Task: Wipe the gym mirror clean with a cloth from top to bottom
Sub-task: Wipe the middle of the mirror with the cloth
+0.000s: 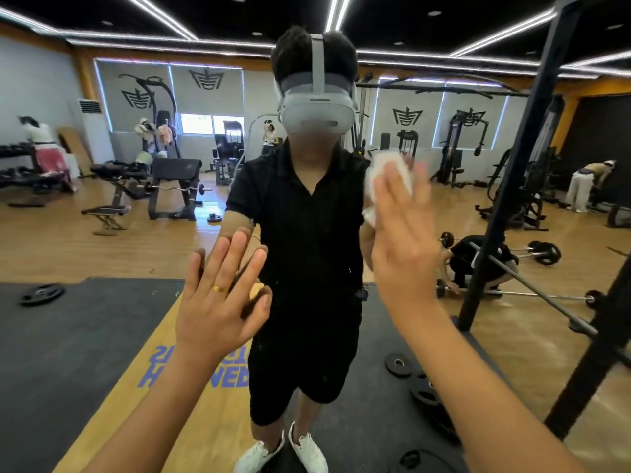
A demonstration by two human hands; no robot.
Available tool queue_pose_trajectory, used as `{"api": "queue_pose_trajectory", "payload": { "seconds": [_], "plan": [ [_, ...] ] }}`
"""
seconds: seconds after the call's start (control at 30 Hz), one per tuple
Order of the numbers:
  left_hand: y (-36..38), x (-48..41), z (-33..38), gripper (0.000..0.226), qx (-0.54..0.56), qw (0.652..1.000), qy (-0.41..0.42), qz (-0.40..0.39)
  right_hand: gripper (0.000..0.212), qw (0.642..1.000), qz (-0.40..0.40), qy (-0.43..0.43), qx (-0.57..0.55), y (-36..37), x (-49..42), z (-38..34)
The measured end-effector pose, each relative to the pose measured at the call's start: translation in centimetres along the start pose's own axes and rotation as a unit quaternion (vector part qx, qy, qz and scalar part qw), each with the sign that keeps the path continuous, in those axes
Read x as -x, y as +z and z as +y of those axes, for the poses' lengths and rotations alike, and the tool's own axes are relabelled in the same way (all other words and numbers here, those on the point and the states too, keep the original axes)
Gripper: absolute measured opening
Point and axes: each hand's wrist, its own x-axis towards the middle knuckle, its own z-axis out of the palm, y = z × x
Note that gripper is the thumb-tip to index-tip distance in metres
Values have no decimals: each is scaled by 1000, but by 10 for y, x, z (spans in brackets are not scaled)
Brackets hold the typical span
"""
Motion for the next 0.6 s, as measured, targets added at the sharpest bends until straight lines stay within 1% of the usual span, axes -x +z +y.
{"api": "queue_pose_trajectory", "payload": {
  "seconds": [0.1,0.17,0.23,0.33,0.4,0.47,0.53,0.6],
  "plan": [
    [1,0,-1,71,-4,1000,0,-5,41,997,68,39,2,7,-22,-6],
    [1,0,-2,72,-9,1000,1,-9,40,995,74,72,2,12,-18,-23],
    [0,0,-2,72,-10,1000,3,-9,48,998,39,58,-10,19,5,-39],
    [-1,0,-2,73,-7,1000,0,-19,52,997,-62,-37,-26,17,42,-43],
    [-1,-1,-3,73,-10,1000,1,-24,48,990,-102,-92,-22,7,43,-33],
    [-1,-1,-2,72,-7,1000,-1,-30,42,987,-112,-111,-16,1,34,-25],
    [0,0,-2,71,-6,1000,-4,-28,46,992,-90,-88,-10,0,22,-22],
    [-1,-1,-1,70,-9,1000,-6,-29,49,999,-35,-36,-5,8,14,-26]
  ]
}}
